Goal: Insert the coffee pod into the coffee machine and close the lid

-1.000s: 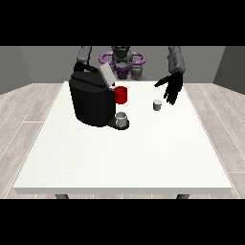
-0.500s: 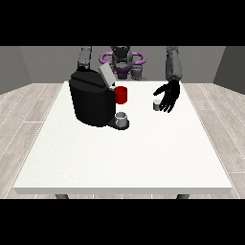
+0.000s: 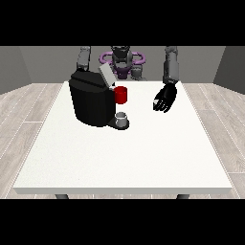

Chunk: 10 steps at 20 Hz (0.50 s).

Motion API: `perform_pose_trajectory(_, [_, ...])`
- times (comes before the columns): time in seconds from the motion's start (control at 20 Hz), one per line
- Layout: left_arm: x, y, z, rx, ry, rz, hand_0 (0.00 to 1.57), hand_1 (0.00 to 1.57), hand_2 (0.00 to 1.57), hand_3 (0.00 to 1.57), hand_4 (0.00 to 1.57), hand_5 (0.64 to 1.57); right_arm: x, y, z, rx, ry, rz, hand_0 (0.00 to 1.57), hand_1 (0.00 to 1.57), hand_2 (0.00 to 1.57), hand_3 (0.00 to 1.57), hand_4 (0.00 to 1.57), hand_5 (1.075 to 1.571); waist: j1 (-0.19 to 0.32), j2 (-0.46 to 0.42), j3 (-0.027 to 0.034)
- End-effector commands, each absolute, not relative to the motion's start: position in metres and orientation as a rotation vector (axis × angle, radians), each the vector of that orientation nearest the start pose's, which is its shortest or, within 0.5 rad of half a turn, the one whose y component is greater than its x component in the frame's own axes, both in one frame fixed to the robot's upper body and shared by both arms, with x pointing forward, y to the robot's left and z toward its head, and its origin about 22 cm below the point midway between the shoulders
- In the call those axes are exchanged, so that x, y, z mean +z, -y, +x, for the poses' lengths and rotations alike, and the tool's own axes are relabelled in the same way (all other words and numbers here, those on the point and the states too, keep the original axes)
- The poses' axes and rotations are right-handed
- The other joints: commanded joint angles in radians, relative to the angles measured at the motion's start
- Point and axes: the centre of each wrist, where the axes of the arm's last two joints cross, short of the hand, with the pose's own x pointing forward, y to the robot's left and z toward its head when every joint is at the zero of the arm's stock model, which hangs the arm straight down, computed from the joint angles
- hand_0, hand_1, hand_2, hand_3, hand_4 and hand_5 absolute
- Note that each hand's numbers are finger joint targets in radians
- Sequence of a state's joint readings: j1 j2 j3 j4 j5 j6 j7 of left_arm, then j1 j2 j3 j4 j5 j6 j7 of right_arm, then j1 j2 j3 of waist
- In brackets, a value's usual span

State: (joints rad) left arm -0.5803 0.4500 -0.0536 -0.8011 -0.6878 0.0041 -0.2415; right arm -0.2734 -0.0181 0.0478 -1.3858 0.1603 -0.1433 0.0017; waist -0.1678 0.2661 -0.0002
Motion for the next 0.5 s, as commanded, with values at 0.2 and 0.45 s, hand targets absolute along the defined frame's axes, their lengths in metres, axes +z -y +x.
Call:
perform_pose_trajectory(0.2, [0.029,-0.32,0.38,-1.231,1.199,0.793,0.76,0.76,0.93,0.77,0.35,1.571,0.003,0.188,0.301,0.161,1.641,-0.126,0.0,0.0,0.0,0.0,0.0,1.571,-0.018,-0.008,0.0005])
perform_pose_trajectory(0.45, [0.009,-0.305,0.375,-1.295,1.169,0.725,0.79,0.79,0.98,0.87,0.4,1.571,-0.003,0.205,0.306,0.139,1.539,-0.249,0.0,0.0,0.0,0.0,0.0,1.571,0.034,-0.077,0.0001])
